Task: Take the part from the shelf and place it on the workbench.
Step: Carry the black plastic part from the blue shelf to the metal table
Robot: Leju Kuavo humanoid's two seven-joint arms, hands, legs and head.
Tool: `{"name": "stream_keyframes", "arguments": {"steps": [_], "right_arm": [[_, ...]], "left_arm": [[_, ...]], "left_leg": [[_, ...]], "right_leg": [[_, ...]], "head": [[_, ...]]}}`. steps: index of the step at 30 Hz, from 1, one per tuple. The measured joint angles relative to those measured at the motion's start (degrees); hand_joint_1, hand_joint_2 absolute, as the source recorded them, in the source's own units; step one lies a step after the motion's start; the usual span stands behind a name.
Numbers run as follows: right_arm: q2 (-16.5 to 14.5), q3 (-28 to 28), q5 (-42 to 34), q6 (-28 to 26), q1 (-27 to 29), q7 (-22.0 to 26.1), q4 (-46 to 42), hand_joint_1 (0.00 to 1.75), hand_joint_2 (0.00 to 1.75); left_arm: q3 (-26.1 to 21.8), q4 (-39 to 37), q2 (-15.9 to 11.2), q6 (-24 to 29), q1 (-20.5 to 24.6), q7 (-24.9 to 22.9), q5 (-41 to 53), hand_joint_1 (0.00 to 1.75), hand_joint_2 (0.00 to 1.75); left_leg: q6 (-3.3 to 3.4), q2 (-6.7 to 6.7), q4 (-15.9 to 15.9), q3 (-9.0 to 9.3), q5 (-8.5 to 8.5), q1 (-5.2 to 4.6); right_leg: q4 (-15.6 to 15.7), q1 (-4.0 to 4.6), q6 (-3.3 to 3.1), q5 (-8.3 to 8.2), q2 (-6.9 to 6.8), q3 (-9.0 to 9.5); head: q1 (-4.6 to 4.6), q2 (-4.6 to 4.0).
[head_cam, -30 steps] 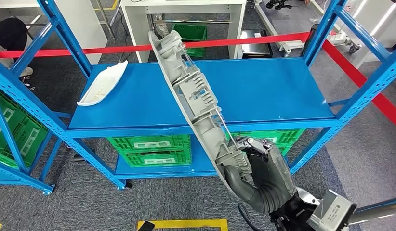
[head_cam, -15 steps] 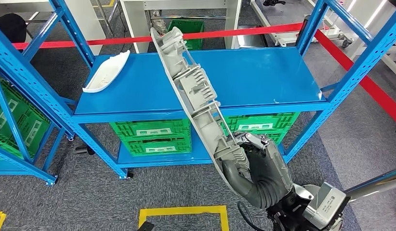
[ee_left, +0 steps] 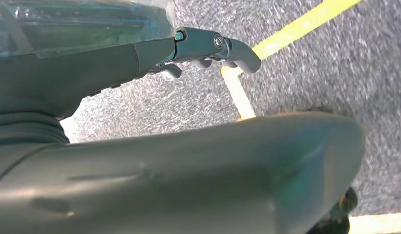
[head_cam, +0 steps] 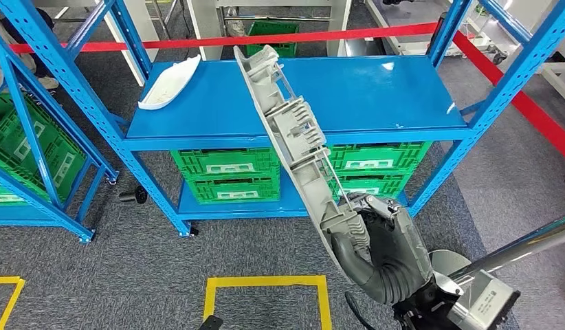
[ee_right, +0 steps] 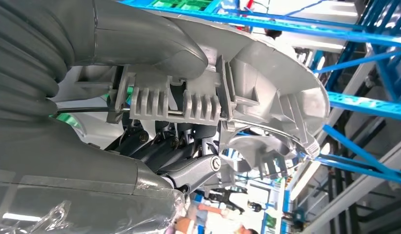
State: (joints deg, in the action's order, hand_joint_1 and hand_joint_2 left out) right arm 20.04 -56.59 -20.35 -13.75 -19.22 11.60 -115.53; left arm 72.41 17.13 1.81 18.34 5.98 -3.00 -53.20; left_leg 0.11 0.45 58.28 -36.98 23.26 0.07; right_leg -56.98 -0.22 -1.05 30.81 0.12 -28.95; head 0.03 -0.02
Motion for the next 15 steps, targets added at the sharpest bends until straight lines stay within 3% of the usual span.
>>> {"name": "stream_keyframes", "arguments": {"steps": [1, 2, 5, 6, 8, 9, 11, 13, 15], "right_arm": [[0.04, 0.07, 0.0, -0.02, -0.02, -0.01, -0.07, 1.75, 1.75], [0.07, 0.14, 0.0, -0.07, -0.01, -0.02, -0.13, 1.75, 1.75], [0.13, 0.26, 0.0, -0.19, 0.01, -0.07, -0.27, 1.75, 1.75], [0.16, 0.27, 0.01, -0.22, 0.03, -0.09, -0.27, 1.75, 1.75], [0.23, 0.28, 0.02, -0.27, 0.06, -0.12, -0.27, 1.75, 1.75], [0.26, 0.28, 0.04, -0.29, 0.07, -0.12, -0.27, 1.75, 1.75], [0.31, 0.29, 0.16, -0.33, 0.1, -0.13, -0.28, 1.75, 1.75], [0.38, 0.4, 0.29, -0.45, 0.19, -0.15, -0.36, 1.75, 1.75], [0.45, 0.56, 0.36, -0.56, 0.24, -0.16, -0.45, 1.75, 1.75]], "left_arm": [[0.02, 0.0, 0.03, 0.04, -0.04, 0.01, -0.02, 0.0, 1.75], [0.04, 0.0, 0.06, 0.09, -0.09, 0.02, -0.05, 0.0, 1.75], [0.06, 0.01, 0.07, 0.17, -0.17, 0.05, -0.16, 0.0, 1.75], [0.07, 0.01, 0.07, 0.18, -0.16, 0.08, -0.19, 0.0, 1.75], [0.07, 0.01, 0.07, 0.21, -0.13, 0.15, -0.26, 0.0, 1.75], [0.07, 0.01, 0.07, 0.22, -0.13, 0.19, -0.3, 0.0, 1.75], [0.07, 0.01, 0.07, 0.26, -0.08, 0.27, -0.35, 0.0, 1.75], [0.08, 0.01, 0.07, 0.32, 0.08, 0.39, -0.43, 0.0, 1.75], [0.09, 0.01, 0.06, 0.36, 0.17, 0.49, -0.49, 0.0, 1.75]], "left_leg": [[-0.35, -0.06, 0.26, -0.33, 0.41, 0.09], [-0.69, -0.13, 1.24, -0.77, 1.85, 0.18], [-1.57, -0.24, 9.84, -2.74, 9.8, 0.51], [-1.74, -0.23, 13.02, -3.02, 11.29, 0.59], [-1.85, -0.24, 15.56, -1.83, 10.66, 0.64], [-1.83, -0.24, 14.87, -0.59, 9.33, 0.64], [-1.53, -0.3, 9.53, 3.74, 7.22, 0.63], [-0.97, -0.46, 1.91, 8.99, 7.87, 0.47], [-0.3, -0.58, -1.86, 10.8, 9.01, 0.11]], "right_leg": [[0.07, -0.08, -0.41, -0.55, -0.08, -0.43], [0.14, -0.21, -0.85, -1.18, -0.19, -0.95], [0.15, -0.33, -1.43, -3.03, -0.4, -3.01], [0.06, -0.3, -1.41, -3.65, -0.41, -3.86], [-0.28, -0.29, -1.27, -4.81, -0.4, -5.68], [-0.49, -0.3, -1.19, -5.24, -0.39, -6.46], [-0.98, -0.31, -0.94, -6.0, -0.33, -7.81], [-1.34, -0.21, -0.44, -6.88, -0.32, -8.89], [-1.18, -0.26, 0.26, -7.99, -0.42, -9.27]], "head": [[0.03, 0.0], [-0.08, 0.0], [-0.56, 0.0], [-0.64, 0.0], [-0.72, 0.0], [-0.78, 0.0], [-0.92, 0.0], [-1.1, 0.0], [-1.17, 0.0]]}}
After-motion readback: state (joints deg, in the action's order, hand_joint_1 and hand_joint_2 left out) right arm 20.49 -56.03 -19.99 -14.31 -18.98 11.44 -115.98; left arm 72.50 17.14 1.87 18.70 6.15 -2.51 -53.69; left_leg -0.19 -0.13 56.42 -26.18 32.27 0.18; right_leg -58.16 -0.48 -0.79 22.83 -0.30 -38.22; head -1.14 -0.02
